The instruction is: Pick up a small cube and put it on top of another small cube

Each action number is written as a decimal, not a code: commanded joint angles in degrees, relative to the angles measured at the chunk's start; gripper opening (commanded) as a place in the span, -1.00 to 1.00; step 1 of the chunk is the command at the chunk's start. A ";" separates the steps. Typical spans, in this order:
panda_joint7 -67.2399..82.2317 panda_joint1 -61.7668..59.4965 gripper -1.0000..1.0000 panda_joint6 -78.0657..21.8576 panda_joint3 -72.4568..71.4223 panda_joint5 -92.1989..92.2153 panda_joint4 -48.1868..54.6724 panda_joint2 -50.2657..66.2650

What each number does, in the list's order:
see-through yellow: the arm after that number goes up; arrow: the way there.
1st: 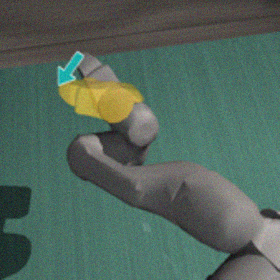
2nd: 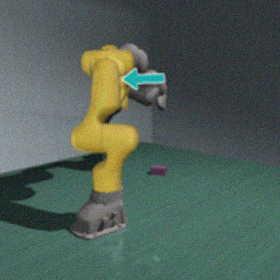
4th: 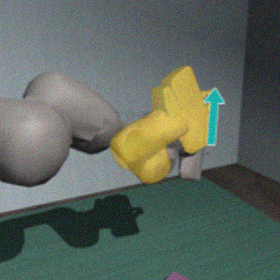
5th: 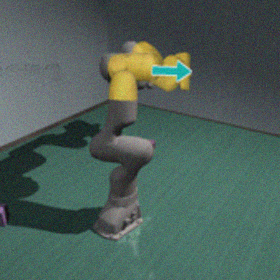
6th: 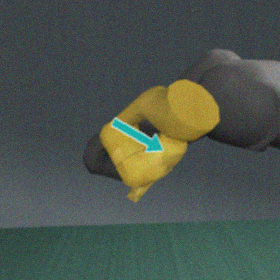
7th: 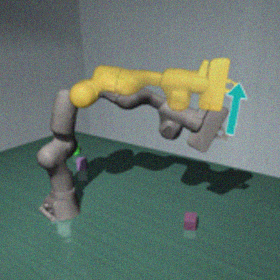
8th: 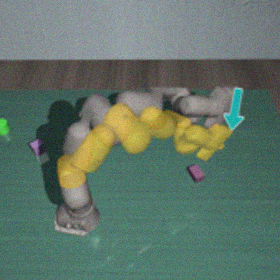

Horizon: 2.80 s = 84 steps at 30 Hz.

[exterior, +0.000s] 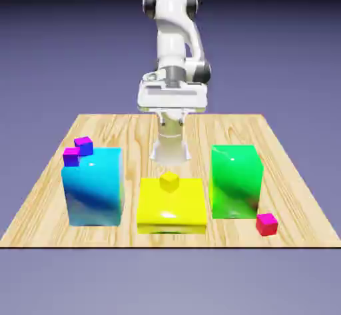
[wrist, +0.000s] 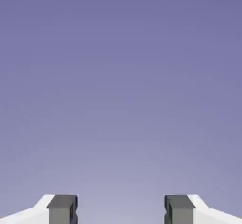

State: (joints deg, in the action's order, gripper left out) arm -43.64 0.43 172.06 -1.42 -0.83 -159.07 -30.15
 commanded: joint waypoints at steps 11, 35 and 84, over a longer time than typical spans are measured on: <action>-10.80 -2.34 0.00 -17.76 -12.92 -7.57 17.58 22.84; -34.37 -7.44 0.00 -56.52 -41.11 -24.09 55.92 72.68; -67.10 -36.44 1.00 -53.65 12.99 22.62 22.00 18.09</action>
State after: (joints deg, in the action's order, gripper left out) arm -110.74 -36.01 118.41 11.57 21.79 -137.08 -12.07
